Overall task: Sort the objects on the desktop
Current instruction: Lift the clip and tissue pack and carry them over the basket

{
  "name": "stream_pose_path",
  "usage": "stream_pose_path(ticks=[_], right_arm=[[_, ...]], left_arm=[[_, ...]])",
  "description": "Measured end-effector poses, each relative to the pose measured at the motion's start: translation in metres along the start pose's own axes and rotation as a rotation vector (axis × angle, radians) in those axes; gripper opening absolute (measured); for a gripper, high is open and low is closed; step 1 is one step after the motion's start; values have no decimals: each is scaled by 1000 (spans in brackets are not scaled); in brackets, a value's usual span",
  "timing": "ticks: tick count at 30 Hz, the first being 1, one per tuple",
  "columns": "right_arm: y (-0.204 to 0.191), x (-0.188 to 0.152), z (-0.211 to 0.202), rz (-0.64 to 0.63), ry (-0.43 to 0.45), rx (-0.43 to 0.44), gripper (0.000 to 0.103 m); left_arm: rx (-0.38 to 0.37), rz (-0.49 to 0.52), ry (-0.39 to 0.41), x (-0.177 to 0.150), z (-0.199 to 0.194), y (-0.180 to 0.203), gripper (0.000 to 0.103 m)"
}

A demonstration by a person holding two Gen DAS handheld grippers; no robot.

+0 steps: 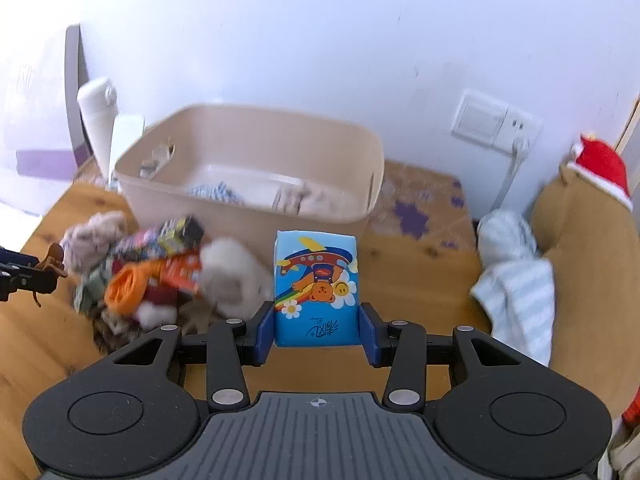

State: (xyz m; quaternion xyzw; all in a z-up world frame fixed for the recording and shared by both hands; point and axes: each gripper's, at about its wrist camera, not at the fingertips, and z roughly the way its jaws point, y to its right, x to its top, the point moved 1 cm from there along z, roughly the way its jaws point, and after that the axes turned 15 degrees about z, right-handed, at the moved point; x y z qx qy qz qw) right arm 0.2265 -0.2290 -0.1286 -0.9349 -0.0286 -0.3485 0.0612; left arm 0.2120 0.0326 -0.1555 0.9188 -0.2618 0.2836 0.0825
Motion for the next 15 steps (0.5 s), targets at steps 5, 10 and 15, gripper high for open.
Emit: stream_pose_path(ticks=[5, 10, 15], right_arm=[[0, 23, 0, -6, 49, 1, 42], [-1, 44, 7, 11, 90, 2, 42], [-5, 66, 16, 13, 124, 11, 42]], left_arm=[[-20, -30, 58, 33, -6, -15, 41], [-4, -28, 97, 67, -1, -19, 41], [-12, -48, 119, 96, 12, -20, 41]])
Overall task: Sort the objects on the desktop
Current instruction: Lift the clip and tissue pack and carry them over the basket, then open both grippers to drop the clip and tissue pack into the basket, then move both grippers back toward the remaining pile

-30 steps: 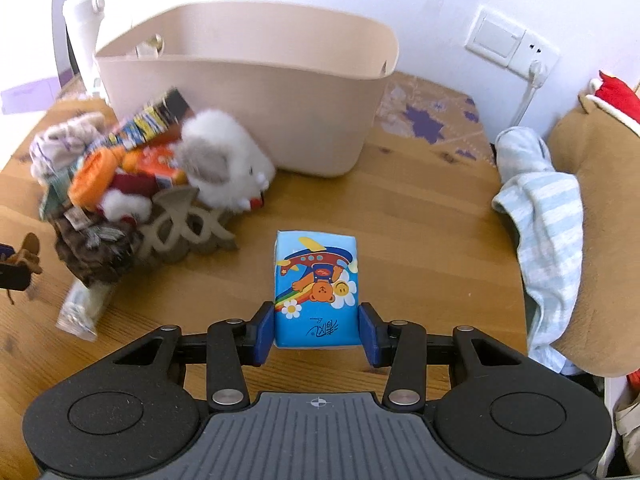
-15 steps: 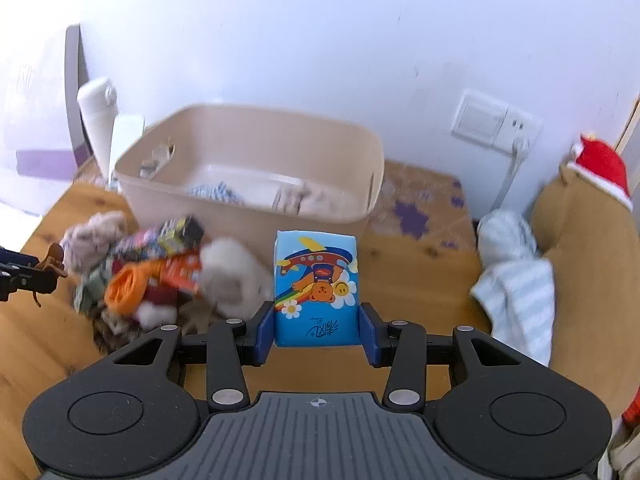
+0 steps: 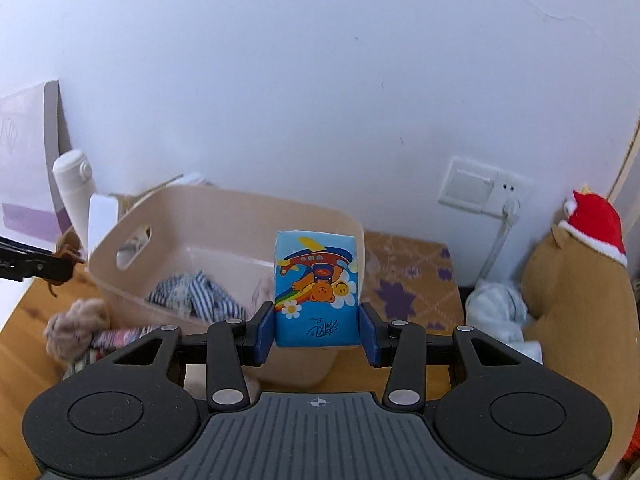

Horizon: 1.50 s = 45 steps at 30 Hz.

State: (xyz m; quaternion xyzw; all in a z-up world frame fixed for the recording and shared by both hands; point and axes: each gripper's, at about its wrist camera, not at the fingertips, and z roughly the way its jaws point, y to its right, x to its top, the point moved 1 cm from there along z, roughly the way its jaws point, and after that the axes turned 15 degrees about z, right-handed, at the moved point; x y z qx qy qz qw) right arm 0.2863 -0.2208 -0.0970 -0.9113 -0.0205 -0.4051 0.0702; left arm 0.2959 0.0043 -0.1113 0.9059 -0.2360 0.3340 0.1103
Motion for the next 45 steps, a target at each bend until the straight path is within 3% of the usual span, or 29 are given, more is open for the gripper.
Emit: stream_pose_path(ticks=[7, 10, 17, 25, 27, 28, 29, 32, 45], right_arm=[[-10, 15, 24, -7, 8, 17, 42], [-13, 18, 40, 22, -10, 32, 42], [-21, 11, 74, 39, -81, 40, 42], [-22, 4, 97, 8, -143, 29, 42], [-20, 3, 101, 22, -162, 36, 42], [-19, 2, 103, 29, -171, 39, 43], [-19, 1, 103, 34, -176, 35, 45], [-20, -1, 101, 36, -169, 32, 52], [-26, 4, 48, 47, -60, 56, 85]], left_arm=[[-3, 77, 19, 41, 29, 15, 41], [12, 83, -14, 51, 50, 19, 41], [34, 118, -101, 50, 90, 30, 41], [41, 108, -167, 41, 108, 32, 41], [45, 102, -177, 39, 108, 31, 46], [40, 95, -183, 39, 108, 31, 55], [39, 83, -181, 38, 107, 30, 64], [38, 60, -154, 39, 99, 28, 73], [51, 59, -95, 25, 48, 9, 78]])
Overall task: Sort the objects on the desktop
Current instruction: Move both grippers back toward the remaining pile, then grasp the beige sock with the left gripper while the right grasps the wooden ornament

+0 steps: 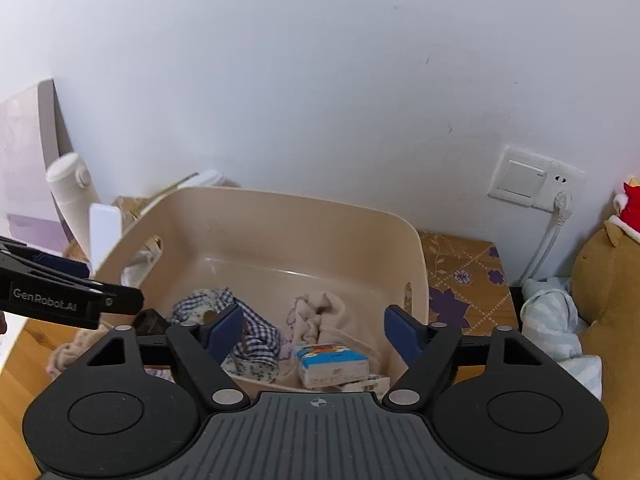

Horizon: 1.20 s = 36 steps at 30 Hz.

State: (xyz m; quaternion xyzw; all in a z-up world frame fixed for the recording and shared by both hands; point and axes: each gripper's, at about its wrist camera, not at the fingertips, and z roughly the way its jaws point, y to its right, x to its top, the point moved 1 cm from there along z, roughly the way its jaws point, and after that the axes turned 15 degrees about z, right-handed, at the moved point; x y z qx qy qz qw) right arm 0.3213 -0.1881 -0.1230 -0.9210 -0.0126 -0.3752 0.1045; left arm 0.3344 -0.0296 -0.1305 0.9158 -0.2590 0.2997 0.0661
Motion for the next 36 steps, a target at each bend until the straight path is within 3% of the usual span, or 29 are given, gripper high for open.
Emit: stream_pose_path(ticks=[7, 16, 21, 27, 36], right_arm=[[-10, -25, -22, -17, 7, -5, 98], [-22, -68, -18, 12, -93, 1, 101], [-21, -84, -4, 84, -167, -9, 101], [-5, -100, 17, 286, -271, -46, 101], [-6, -111, 40, 354, -332, -79, 100]], left_arm=[[48, -30, 7, -33, -25, -26, 80], [102, -9, -84, -89, -21, -50, 80], [89, -1, -129, -109, -11, -58, 80], [44, 0, -144, -114, 4, -62, 80], [28, -33, -178, -110, 35, -64, 80]])
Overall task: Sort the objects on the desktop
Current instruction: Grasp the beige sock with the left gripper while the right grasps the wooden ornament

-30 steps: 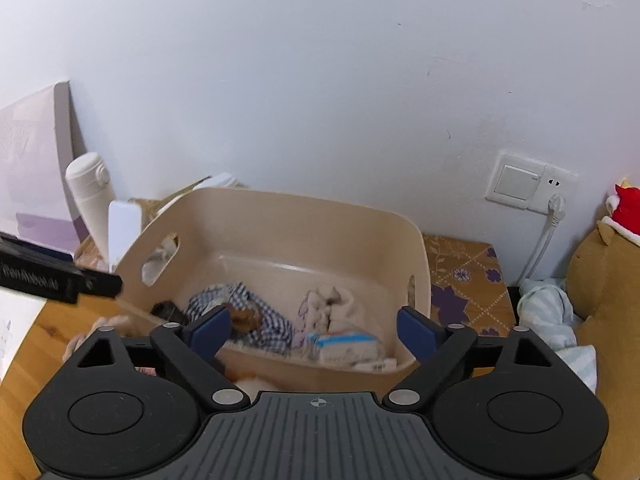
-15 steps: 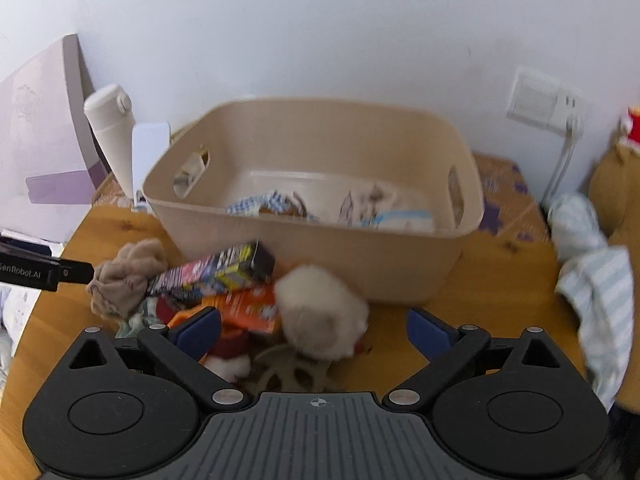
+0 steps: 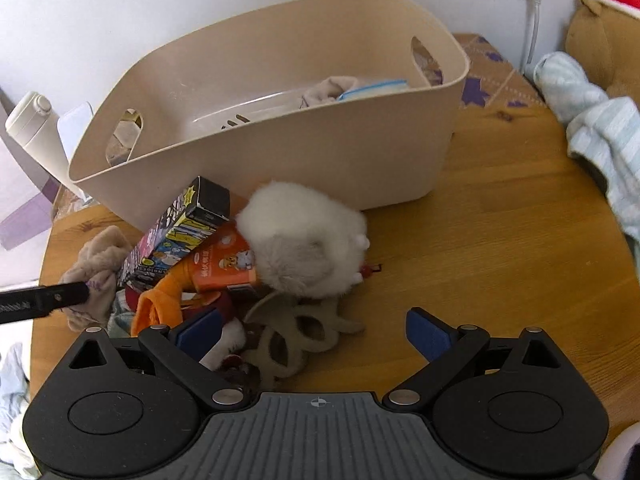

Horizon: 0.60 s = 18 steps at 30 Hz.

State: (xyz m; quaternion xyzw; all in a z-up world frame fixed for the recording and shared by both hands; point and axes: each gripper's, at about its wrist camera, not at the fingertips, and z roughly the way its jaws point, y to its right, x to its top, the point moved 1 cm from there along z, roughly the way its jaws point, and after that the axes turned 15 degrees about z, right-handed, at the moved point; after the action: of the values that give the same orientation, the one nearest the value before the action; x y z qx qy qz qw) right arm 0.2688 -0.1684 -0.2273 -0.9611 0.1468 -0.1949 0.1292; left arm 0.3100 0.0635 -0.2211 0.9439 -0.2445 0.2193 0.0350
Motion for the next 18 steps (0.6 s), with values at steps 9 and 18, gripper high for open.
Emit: stream_pose_path(ticks=[9, 18], right_arm=[[-11, -7, 29, 22, -62, -33, 98], [-8, -12, 41, 3, -83, -90, 70]], left_arm=[[10, -6, -36, 2, 26, 5, 79], [-8, 1, -32, 0, 32, 5, 56]])
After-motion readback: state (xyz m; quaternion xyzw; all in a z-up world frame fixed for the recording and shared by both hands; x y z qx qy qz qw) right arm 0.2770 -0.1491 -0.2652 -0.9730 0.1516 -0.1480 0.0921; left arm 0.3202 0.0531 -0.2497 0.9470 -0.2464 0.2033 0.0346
